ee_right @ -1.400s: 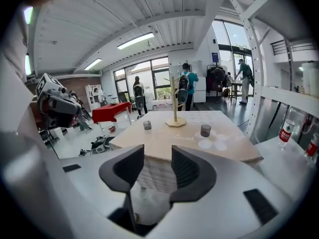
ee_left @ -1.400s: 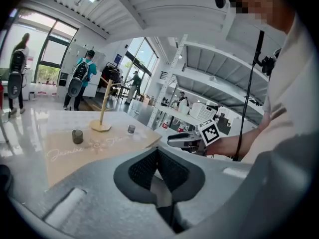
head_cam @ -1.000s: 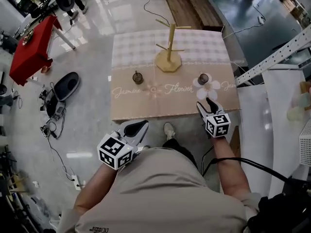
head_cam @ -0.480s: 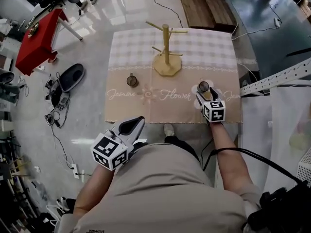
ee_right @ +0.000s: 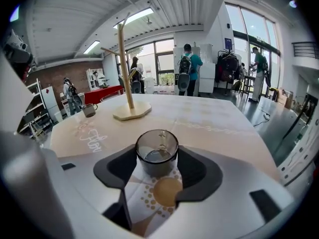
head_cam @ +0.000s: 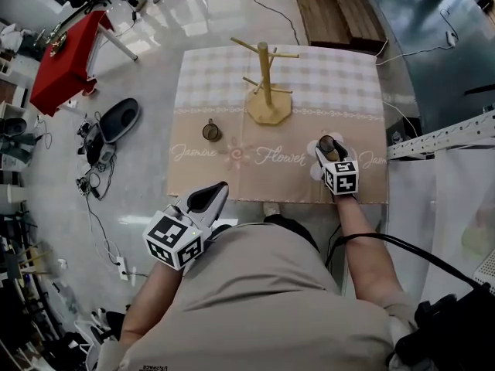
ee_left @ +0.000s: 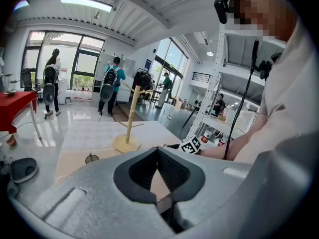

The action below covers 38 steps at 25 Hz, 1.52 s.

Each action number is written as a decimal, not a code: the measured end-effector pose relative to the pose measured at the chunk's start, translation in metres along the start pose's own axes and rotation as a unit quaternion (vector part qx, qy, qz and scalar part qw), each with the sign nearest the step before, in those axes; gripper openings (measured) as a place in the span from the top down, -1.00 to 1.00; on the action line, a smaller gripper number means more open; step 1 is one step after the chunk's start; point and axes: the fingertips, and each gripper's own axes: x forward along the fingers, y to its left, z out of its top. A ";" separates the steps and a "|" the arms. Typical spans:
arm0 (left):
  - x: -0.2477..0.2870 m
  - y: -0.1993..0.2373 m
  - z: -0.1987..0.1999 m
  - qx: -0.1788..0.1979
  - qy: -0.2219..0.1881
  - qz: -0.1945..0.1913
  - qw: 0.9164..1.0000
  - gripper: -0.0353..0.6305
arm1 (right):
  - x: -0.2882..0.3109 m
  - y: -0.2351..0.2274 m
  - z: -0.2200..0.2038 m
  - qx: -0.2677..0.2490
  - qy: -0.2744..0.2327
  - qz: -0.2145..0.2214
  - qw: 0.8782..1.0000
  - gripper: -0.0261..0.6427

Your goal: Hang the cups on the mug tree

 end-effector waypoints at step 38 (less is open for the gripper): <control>-0.019 0.017 0.007 -0.043 -0.056 0.003 0.998 0.88 | -0.110 0.079 0.317 -0.247 -0.249 -0.014 0.936 0.15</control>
